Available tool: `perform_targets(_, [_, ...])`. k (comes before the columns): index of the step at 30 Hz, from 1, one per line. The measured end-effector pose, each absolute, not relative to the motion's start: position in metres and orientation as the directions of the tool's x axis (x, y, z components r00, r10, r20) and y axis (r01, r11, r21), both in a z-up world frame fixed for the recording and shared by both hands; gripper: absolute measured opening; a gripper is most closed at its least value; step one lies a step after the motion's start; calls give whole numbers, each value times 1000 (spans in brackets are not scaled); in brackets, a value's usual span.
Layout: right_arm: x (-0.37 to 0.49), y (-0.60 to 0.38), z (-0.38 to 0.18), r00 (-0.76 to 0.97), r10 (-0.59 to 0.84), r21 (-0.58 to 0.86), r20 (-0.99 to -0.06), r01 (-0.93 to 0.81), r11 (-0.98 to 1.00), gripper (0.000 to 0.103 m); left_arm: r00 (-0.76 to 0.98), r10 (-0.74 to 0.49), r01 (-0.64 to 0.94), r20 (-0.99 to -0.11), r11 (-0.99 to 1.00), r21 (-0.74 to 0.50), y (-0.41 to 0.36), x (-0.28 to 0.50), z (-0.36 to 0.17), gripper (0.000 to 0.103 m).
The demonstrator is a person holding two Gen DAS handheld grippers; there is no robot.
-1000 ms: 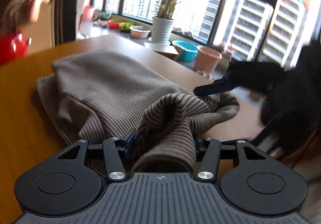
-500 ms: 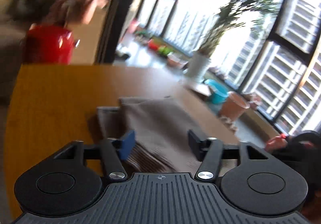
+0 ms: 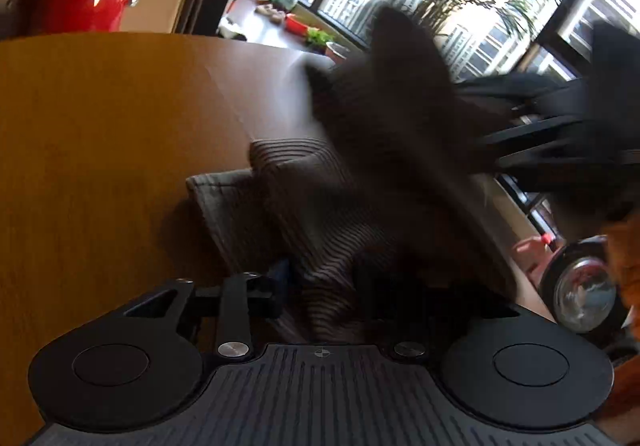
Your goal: Fold clothes
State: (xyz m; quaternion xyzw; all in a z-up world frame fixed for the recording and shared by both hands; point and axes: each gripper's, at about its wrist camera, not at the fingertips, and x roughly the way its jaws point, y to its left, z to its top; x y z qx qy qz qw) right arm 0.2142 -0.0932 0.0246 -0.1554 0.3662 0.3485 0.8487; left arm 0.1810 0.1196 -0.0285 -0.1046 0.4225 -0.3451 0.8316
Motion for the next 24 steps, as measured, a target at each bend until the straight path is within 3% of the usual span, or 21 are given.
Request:
perform_targets(6, [240,-111,-1,458,532,131,-712,-658,741,74,506,-606,498,-614,787,-365,144,175,9,53])
perform_targets(10, [237,-120,-4,480,534,152,-696,-628,763,82,590,-594,517,-546,798,-310,148,172,44,56])
perform_targets(14, [223,-116,10,545,491,62,-680,-624,779,86,598,-635,571,-489,766,-296,123,170,62,58])
perform_targets(18, [206,-121,32,644,438,-71,-627,-607,792,95,565,-642,602,-519,750,-274,90,180,51,60])
perform_targets(22, [192,-145,58,773,351,-154,-529,-494,856,95,551,-599,582,-581,775,-247,77,192,28,60])
perform_targets(23, [187,-152,64,798,335,-160,-500,-466,870,87,549,-590,578,-592,780,-242,76,194,24,60])
perform_targets(24, [182,-156,70,812,337,-148,-476,-452,880,65,549,-590,579,-593,780,-240,77,193,24,60])
